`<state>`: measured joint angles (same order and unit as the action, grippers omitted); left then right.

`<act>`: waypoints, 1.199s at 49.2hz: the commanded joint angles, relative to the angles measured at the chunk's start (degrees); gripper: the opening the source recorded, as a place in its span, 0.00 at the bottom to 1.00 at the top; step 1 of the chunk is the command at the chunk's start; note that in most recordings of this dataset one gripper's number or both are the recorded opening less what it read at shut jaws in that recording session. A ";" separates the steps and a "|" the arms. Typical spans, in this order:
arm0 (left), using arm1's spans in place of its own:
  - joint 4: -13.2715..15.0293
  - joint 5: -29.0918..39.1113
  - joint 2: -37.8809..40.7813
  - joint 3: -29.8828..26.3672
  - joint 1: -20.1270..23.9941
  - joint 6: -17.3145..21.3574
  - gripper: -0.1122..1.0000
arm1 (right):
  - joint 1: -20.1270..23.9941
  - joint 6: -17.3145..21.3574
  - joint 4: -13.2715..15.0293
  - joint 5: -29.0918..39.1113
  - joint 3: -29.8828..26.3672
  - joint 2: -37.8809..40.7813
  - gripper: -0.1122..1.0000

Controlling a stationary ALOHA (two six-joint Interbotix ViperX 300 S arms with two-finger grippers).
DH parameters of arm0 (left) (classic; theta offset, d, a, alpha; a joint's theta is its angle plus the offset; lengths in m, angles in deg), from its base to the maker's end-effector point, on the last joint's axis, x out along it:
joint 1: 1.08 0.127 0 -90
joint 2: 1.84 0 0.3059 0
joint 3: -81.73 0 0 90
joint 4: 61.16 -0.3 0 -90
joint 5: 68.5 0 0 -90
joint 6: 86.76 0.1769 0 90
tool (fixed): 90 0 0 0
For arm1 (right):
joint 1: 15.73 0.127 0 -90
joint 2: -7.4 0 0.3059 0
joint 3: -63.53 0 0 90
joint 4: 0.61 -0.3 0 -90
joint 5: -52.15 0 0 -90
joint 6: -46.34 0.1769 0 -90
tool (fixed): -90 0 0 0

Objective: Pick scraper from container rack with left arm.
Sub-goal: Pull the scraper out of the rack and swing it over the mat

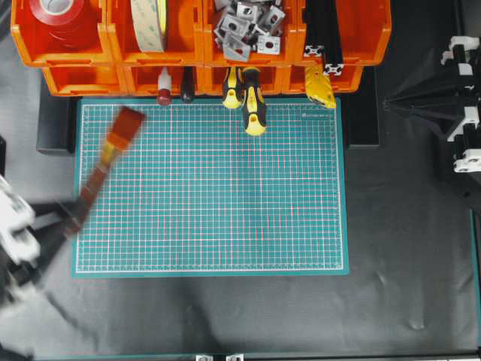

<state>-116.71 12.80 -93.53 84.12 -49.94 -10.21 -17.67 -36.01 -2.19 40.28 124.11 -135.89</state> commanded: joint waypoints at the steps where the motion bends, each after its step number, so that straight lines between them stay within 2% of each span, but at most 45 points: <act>1: -0.26 -6.68 1.85 -2.64 0.00 0.00 0.29 | -0.18 1.05 -0.09 0.88 -1.14 0.09 0.10; 10: -0.26 -14.33 5.19 -0.18 3.43 -0.18 0.29 | -0.18 4.48 -0.09 2.81 -1.14 0.00 0.10; 19: -0.26 -29.62 5.89 6.50 10.99 -0.18 0.29 | -0.26 6.15 -0.09 3.16 -1.41 -0.70 0.10; 27: -0.26 -37.00 6.42 10.99 16.96 -0.09 0.28 | -0.62 6.68 -0.09 3.87 -2.02 -1.93 0.10; 37: -0.26 -43.07 7.91 12.48 22.76 0.09 0.29 | -1.05 6.59 -0.09 4.39 -3.16 -3.52 0.10; 43: -0.26 -44.12 9.14 12.30 24.79 0.62 0.29 | -1.05 6.59 -0.09 5.63 -3.34 -3.69 0.10; 59: -0.26 -44.47 10.37 12.04 26.19 0.00 0.29 | -1.23 6.59 -0.09 6.06 -3.25 -3.52 0.10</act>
<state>-116.71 -31.41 -82.37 97.13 -24.11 -9.94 -18.63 -29.42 -2.19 46.61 122.70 -139.93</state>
